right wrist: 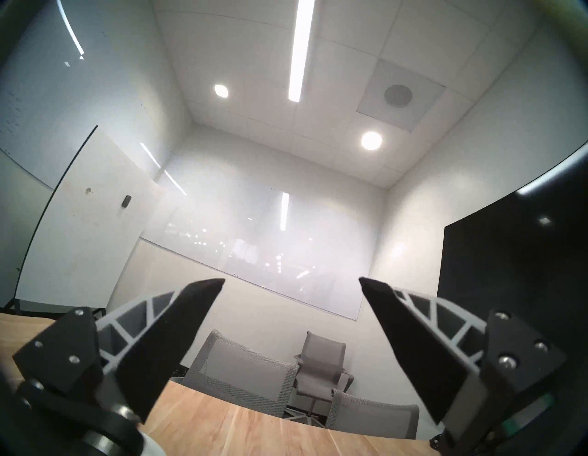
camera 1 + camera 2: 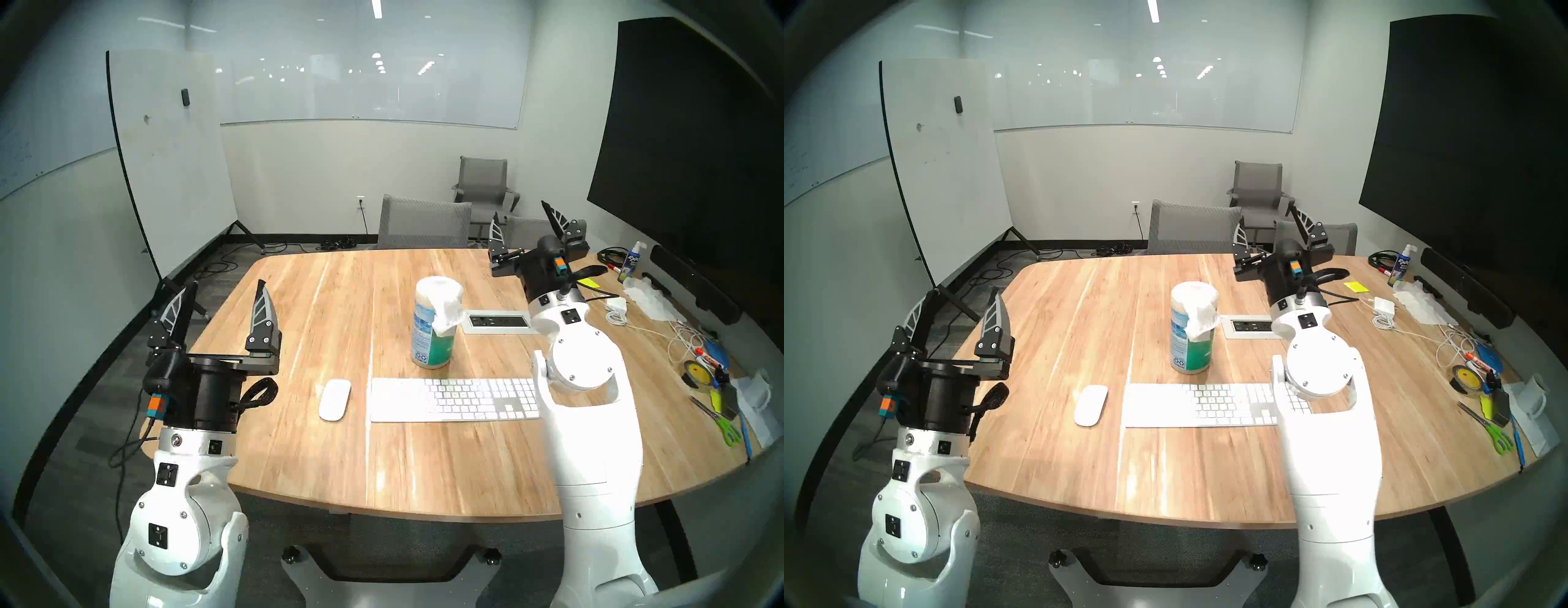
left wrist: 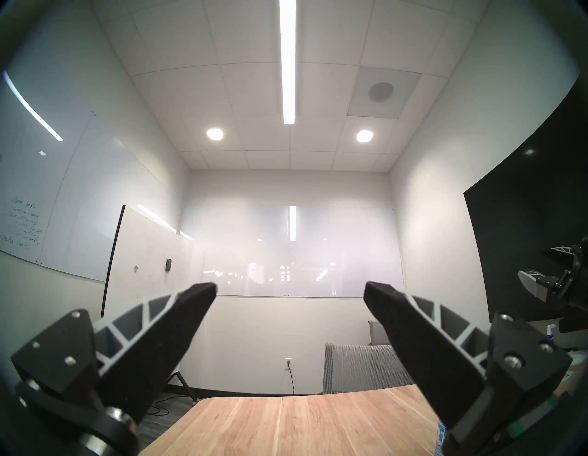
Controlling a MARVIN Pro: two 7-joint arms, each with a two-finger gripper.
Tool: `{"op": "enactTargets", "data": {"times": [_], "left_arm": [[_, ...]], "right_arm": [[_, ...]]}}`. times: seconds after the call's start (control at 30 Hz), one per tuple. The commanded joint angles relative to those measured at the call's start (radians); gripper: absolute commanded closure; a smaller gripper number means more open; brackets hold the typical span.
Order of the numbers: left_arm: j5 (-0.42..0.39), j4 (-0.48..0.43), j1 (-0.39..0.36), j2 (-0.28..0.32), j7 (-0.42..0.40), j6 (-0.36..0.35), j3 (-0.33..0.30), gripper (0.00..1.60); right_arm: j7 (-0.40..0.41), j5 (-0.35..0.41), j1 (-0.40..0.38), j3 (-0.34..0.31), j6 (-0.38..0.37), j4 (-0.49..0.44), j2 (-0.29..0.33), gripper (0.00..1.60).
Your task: Wipe the keyboards and mice with a disinfecting wipe, then set the wipe down
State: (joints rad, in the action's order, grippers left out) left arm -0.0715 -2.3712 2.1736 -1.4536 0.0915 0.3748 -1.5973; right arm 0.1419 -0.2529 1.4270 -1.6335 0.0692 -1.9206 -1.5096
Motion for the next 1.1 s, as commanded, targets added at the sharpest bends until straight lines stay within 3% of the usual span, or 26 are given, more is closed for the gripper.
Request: {"op": "enactTargets", "data": {"times": [0.0, 0.3, 0.33, 0.37, 0.4, 0.43, 0.47, 0.5, 0.53, 0.93, 1.07], "left_arm": [[0.000, -0.024, 0.001, -0.002, 0.002, 0.002, 0.000, 0.00], [0.000, -0.024, 0.001, -0.002, 0.002, 0.002, 0.000, 0.00], [-0.001, -0.024, 0.001, -0.002, 0.002, 0.002, 0.000, 0.00], [-0.001, -0.024, 0.001, -0.002, 0.002, 0.002, 0.000, 0.00], [0.000, -0.024, 0.002, -0.002, 0.002, 0.002, 0.000, 0.00], [-0.001, -0.024, 0.002, -0.002, 0.002, 0.002, 0.000, 0.00], [-0.001, -0.024, 0.002, -0.002, 0.002, 0.002, 0.000, 0.00], [-0.001, -0.024, 0.002, -0.002, 0.002, 0.002, 0.000, 0.00], [-0.001, -0.024, 0.002, -0.002, 0.002, 0.002, 0.000, 0.00], [-0.001, -0.024, 0.002, -0.002, 0.002, 0.002, 0.000, 0.00], [-0.001, -0.024, 0.001, -0.002, 0.002, 0.002, 0.000, 0.00]], "right_arm": [[0.071, 0.060, 0.047, -0.034, -0.059, -0.090, 0.026, 0.00], [0.120, 0.043, 0.039, -0.002, -0.061, -0.093, 0.040, 0.00], [0.121, 0.037, 0.028, 0.007, -0.061, -0.081, 0.040, 0.14], [0.121, 0.037, 0.028, 0.007, -0.061, -0.081, 0.040, 0.14], [0.122, 0.035, 0.022, 0.011, -0.060, -0.076, 0.042, 0.70], [0.125, 0.032, 0.014, 0.015, -0.059, -0.069, 0.045, 0.85], [0.126, 0.024, -0.003, 0.024, -0.056, -0.052, 0.046, 1.37], [0.126, 0.024, -0.003, 0.024, -0.056, -0.052, 0.046, 1.37], [0.126, 0.022, -0.010, 0.027, -0.055, -0.044, 0.046, 1.60], [0.149, 0.011, -0.033, 0.027, -0.028, 0.006, 0.056, 1.60], [0.183, 0.031, -0.032, 0.015, -0.088, -0.029, 0.057, 1.60]]}}
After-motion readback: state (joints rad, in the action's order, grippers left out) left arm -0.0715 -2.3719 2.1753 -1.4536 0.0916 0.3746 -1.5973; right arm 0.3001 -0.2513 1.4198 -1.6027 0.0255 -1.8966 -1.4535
